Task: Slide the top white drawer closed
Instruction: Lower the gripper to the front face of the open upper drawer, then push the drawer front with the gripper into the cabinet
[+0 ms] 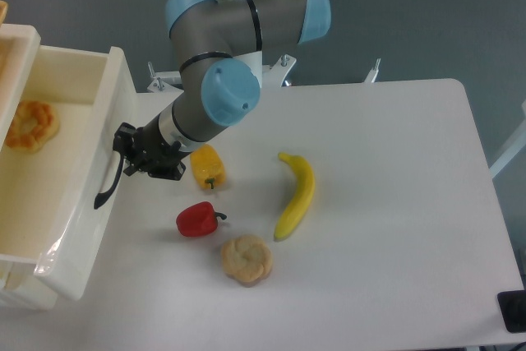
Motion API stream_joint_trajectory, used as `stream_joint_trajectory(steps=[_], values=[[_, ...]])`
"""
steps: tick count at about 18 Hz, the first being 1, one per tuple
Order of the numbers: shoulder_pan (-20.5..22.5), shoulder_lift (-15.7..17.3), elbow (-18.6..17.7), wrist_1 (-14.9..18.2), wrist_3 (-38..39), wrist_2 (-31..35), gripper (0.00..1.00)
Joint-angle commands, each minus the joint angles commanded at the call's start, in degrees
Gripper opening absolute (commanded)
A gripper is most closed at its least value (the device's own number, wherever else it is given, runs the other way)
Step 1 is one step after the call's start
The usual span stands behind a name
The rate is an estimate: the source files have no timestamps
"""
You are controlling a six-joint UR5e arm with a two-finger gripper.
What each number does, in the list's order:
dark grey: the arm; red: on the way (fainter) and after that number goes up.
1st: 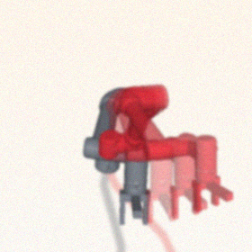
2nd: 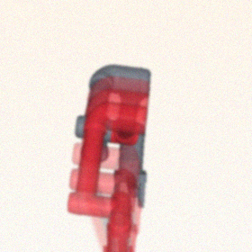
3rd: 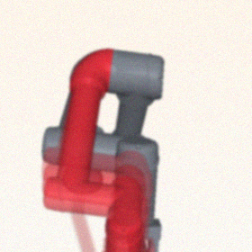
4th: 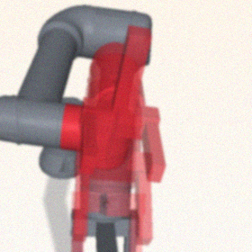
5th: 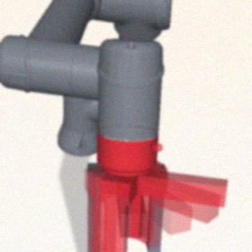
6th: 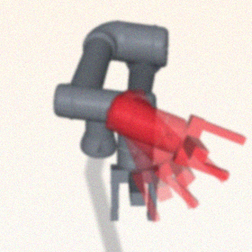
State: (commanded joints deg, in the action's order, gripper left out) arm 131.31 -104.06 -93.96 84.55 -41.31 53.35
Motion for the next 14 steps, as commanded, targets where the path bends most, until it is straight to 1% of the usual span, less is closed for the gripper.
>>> stream_joint_trajectory(steps=[14], values=[[-2.63,0.53,0.00,0.18,0.00,-0.44,0.00]])
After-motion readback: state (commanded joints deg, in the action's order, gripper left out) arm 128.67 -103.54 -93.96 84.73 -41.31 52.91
